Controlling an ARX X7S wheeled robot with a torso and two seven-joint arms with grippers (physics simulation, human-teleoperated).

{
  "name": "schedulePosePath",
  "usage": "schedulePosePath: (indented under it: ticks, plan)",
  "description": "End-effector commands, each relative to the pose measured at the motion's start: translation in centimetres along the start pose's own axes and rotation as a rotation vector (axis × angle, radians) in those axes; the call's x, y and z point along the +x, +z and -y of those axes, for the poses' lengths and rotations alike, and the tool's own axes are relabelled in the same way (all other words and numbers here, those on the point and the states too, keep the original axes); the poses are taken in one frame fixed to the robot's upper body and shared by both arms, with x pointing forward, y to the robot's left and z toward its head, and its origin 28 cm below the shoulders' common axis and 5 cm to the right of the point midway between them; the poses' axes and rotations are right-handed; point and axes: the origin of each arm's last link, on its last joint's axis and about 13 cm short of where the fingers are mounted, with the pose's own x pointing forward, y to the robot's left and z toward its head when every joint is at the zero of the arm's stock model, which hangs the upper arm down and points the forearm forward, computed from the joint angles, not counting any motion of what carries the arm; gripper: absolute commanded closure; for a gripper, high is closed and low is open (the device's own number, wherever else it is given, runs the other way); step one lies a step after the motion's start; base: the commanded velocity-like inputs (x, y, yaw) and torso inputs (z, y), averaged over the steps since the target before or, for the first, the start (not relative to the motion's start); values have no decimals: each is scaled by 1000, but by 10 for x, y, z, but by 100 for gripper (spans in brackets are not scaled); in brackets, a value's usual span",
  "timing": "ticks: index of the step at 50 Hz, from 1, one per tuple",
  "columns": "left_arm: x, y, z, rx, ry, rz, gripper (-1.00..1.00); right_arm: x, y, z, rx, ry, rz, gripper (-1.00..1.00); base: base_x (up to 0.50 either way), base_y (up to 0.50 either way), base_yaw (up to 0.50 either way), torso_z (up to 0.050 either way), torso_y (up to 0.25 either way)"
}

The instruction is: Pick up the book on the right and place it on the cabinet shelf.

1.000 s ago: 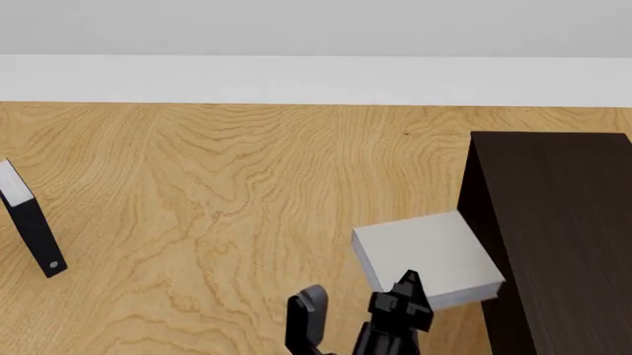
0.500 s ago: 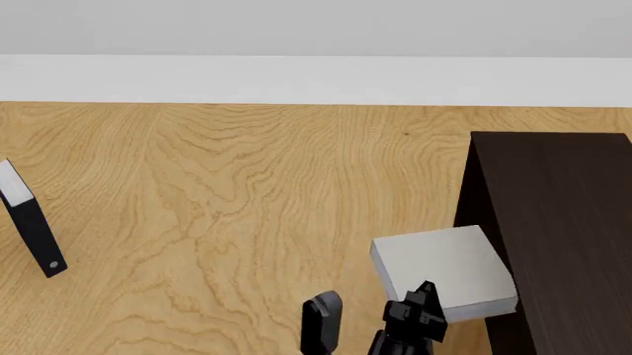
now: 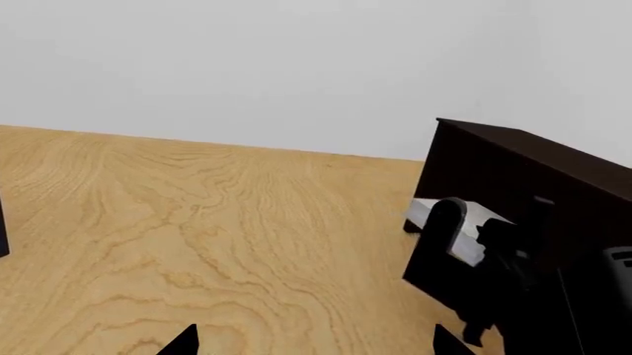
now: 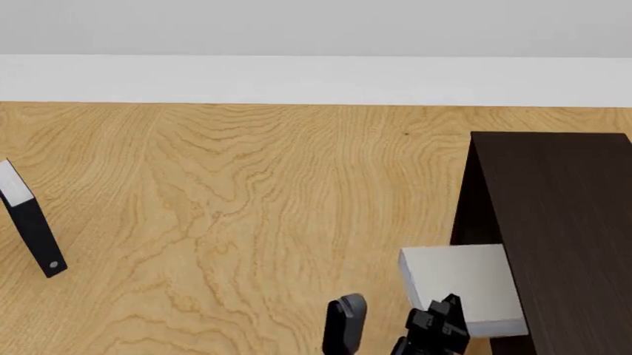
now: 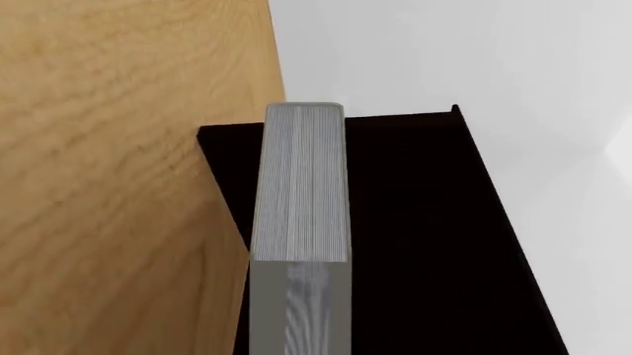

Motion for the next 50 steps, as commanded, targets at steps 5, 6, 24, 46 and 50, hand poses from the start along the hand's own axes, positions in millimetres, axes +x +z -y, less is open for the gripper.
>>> schedulePosePath:
  ticks: [5,6,24,46,50]
  plan:
    - [-1,1,0,0,2,3,-100,12,-11,5,-45,-88,-50,100,0,0,0,0,2]
    - [-1,1,0,0,2,5,-100,12,-11,5,-43,-89,-56,100,0,0,0,0,0]
    - [-2,2,0,-2,2,7,-100,15,-26,7,-58,-105,-145,100,0,0,0,0,1]
    - [-1,1,0,2,4,5,-100,16,-36,2,-53,-94,-228,100,0,-1,-2,0,0]
    - [-1,1,0,1,3,5,-100,16,-38,1,-51,-83,-238,100,0,-2,-4,0,0]
